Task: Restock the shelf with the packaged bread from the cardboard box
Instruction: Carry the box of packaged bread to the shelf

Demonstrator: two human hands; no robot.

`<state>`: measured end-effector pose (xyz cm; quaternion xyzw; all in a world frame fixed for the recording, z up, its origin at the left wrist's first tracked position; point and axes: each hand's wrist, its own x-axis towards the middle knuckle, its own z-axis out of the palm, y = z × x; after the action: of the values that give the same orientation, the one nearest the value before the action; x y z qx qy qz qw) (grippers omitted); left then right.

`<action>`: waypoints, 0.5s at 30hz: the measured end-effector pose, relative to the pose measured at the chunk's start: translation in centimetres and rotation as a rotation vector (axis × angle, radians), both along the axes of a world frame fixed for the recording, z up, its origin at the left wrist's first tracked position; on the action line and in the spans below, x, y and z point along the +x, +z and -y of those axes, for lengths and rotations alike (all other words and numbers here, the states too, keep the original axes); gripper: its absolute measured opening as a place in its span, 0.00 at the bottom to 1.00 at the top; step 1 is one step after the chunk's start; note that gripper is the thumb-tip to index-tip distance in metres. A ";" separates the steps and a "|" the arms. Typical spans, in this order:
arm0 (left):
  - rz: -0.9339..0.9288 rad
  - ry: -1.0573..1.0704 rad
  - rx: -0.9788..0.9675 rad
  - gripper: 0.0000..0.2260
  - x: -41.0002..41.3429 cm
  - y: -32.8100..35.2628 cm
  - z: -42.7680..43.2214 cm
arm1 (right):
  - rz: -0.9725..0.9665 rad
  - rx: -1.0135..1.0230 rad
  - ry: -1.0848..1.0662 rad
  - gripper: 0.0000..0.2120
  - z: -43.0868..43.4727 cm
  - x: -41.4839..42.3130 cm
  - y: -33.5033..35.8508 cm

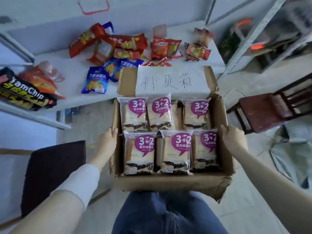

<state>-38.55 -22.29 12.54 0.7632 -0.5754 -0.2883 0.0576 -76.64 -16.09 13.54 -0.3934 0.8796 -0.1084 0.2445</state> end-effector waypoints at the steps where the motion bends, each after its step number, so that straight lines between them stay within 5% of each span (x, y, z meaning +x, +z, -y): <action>1: -0.017 -0.035 -0.004 0.18 -2.5 0.0 1.7 | -0.003 -0.004 -0.054 0.18 -0.4 -2.0 0.2; 15: 0.006 -0.734 -0.033 0.17 -35.9 -0.1 22.0 | -0.015 -0.069 -0.735 0.16 -1.6 -22.6 -1.1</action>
<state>-74.41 -44.32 12.49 0.5057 -0.8156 -0.2783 -0.0393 -99.24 -14.50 12.47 -0.0603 0.9598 -0.2157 0.1694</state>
